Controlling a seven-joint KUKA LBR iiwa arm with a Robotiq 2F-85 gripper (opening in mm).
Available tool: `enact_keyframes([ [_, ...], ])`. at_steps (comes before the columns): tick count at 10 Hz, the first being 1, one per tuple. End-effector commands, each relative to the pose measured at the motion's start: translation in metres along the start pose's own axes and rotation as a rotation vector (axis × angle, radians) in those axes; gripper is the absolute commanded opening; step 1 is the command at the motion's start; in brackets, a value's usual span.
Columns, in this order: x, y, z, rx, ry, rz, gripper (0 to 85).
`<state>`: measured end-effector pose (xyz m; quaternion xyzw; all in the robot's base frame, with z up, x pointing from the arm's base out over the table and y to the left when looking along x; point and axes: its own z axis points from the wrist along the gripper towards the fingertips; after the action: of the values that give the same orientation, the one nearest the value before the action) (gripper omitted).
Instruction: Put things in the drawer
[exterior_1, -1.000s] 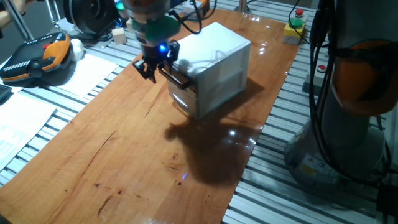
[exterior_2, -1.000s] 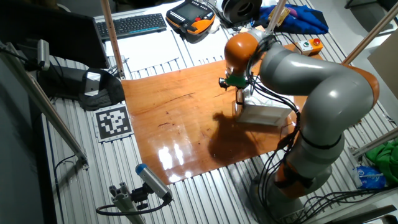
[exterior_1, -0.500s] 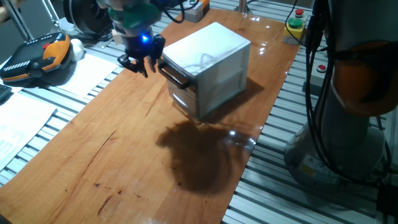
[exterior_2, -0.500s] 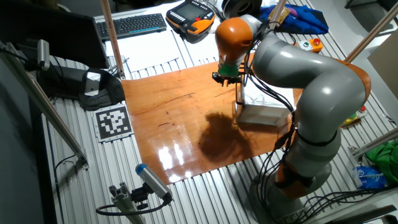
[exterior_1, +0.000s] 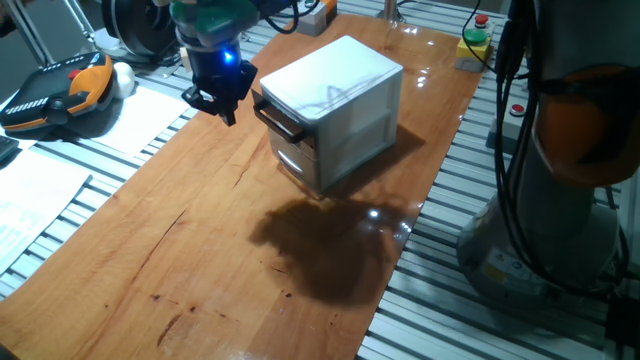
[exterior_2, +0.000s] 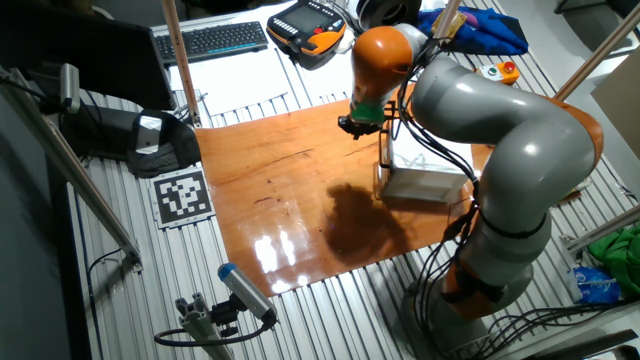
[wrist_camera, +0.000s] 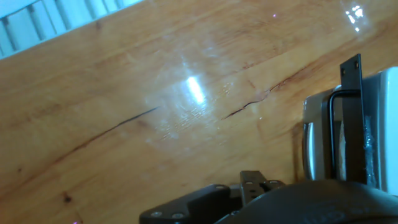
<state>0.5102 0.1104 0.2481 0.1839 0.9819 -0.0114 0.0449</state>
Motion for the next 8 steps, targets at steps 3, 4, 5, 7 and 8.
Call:
enact_keyframes([
  [3, 0.005, 0.012, -0.021, 0.027, 0.005, -0.012, 0.0],
  [4, 0.008, 0.011, -0.022, 0.016, 0.011, -0.024, 0.0],
  [5, 0.009, 0.011, -0.023, 0.001, 0.022, -0.050, 0.0],
  [7, 0.009, 0.009, -0.024, 0.008, 0.011, -0.103, 0.0],
  [8, 0.009, 0.009, -0.024, 0.023, 0.003, -0.132, 0.0],
])
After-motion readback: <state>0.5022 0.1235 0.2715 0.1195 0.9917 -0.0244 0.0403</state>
